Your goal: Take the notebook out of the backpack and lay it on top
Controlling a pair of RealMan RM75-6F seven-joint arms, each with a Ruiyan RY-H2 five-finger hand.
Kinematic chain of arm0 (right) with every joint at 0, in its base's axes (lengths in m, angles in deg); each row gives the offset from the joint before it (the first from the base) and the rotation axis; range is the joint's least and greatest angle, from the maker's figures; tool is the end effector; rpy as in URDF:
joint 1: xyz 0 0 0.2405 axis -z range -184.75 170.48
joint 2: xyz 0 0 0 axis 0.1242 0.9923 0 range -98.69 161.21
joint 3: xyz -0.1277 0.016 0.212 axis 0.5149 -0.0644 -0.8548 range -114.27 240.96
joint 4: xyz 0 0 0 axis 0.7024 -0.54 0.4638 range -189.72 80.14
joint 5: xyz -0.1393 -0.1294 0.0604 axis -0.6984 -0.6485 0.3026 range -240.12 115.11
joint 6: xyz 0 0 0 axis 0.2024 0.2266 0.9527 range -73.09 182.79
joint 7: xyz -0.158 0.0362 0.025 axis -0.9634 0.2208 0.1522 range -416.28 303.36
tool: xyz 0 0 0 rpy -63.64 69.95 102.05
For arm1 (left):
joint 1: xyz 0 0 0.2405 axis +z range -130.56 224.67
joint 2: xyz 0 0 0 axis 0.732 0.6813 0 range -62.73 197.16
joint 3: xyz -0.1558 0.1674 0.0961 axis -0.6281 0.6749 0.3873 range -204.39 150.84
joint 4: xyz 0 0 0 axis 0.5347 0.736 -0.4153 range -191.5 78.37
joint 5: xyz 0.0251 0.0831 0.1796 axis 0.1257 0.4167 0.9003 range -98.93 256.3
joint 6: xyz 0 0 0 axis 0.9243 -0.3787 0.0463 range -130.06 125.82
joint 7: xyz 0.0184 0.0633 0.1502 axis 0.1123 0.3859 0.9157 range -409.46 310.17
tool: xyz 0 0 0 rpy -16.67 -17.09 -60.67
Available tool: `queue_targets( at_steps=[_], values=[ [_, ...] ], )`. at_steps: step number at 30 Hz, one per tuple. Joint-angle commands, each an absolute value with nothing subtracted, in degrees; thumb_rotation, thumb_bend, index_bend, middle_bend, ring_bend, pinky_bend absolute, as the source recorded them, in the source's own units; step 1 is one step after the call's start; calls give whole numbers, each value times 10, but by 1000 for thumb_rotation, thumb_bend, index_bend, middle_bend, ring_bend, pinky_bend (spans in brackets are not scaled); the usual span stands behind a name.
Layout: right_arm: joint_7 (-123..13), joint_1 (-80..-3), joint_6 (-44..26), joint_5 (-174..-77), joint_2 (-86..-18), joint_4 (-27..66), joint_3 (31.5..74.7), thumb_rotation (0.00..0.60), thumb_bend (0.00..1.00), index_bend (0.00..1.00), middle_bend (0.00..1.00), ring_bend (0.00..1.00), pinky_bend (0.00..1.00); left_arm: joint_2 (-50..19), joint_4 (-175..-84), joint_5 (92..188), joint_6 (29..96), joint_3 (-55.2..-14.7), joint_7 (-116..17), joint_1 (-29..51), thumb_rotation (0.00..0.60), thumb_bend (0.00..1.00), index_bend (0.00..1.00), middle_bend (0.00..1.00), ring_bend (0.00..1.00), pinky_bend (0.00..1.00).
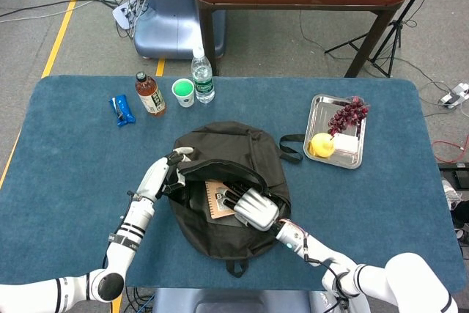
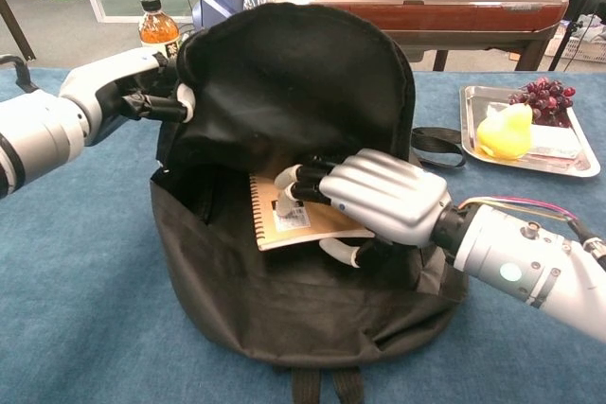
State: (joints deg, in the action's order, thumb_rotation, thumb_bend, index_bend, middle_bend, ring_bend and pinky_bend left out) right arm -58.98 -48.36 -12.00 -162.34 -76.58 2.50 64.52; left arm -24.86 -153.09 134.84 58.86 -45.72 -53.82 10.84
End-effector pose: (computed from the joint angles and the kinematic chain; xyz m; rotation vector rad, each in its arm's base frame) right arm -0.1143 -0.2913 -0.1001 2.2127 -0.5218 1.2069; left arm -0.1102 0.3356 -0.0021 -1.3482 -1.6684 -1.3999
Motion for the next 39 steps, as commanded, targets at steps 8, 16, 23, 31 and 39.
queue_targets(
  at_steps=[8,16,23,31,39],
  values=[
    [-587,-478,-149,-1623,-777,7,636,600,484,523,265,92,45,-250,-1525,1345,581,-461,-546,105,600,739,474,185,176,109],
    [-578,-477,-186,-1632,-771,10,630,600,484,667,401,228,128,-248,-1516,1339,575,-469,-549,100,600,737,474,183,176,109],
    [-582,-469,-224,-1647,-726,80,630,600,484,744,511,348,273,-245,-1511,1328,568,-476,-546,93,600,735,474,183,176,109],
    [-592,-452,-255,-1652,-649,187,628,600,487,782,601,463,434,-242,-1505,1315,564,-482,-543,88,600,734,474,183,176,109],
    [-583,-433,-270,-1640,-545,328,617,600,492,799,633,526,493,-237,-1500,1305,559,-482,-539,85,600,733,474,183,176,109]
  ],
)
